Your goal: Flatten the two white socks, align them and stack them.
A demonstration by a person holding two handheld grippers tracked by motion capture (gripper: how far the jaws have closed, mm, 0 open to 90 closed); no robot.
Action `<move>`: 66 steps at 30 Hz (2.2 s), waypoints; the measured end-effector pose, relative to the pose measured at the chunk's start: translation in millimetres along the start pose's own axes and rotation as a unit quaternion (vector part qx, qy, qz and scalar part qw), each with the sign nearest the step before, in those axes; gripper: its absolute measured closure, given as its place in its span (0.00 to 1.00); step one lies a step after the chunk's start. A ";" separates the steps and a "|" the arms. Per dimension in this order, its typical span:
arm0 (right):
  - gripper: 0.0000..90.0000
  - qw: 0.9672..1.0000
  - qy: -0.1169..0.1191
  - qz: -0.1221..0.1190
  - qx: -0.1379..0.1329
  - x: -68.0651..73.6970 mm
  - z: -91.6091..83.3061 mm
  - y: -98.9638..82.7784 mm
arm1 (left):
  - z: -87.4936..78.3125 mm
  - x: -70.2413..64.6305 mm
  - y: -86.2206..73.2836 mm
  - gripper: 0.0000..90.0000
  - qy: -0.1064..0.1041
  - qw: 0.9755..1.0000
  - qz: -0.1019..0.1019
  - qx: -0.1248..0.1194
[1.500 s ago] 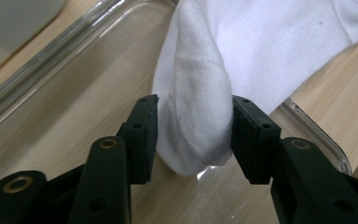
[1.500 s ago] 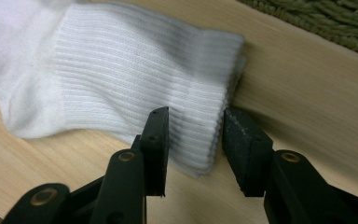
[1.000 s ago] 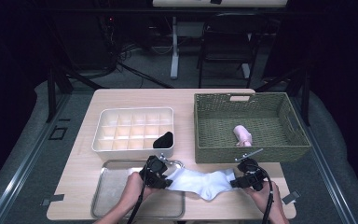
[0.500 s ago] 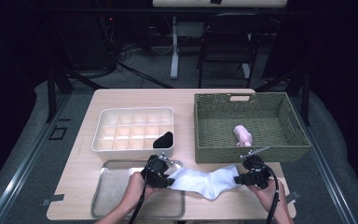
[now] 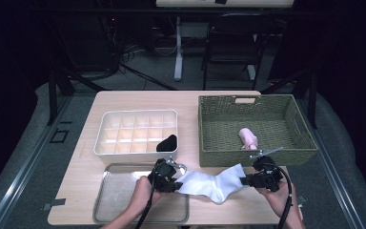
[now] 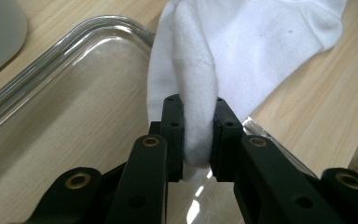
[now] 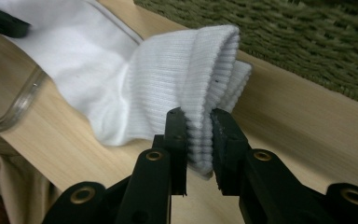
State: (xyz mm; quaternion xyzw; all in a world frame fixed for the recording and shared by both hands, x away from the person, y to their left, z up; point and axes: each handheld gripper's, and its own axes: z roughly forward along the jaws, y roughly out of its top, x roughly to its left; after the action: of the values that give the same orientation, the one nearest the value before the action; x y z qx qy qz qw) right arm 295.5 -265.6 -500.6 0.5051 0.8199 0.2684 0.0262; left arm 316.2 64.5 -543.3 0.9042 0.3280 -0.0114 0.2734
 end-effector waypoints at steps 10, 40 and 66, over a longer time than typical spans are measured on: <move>0.87 0.999 0.026 -0.018 -0.021 12.7 -12.9 7.6 | 3.4 -4.2 3.5 0.88 -0.002 1.000 0.000 -0.003; 0.87 0.994 0.057 -0.090 0.005 72.8 16.0 50.9 | 11.4 -6.9 4.8 0.87 -0.021 0.999 -0.019 -0.017; 0.86 0.993 0.056 -0.101 0.004 81.6 27.5 54.6 | 4.7 -1.9 1.4 0.87 -0.027 0.999 -0.019 -0.016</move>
State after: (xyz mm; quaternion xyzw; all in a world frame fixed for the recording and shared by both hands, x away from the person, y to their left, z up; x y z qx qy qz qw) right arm 308.8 -166.6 -480.1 0.4044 0.8679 0.2886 0.0050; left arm 316.3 60.2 -546.2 0.8926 0.3379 -0.0352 0.2965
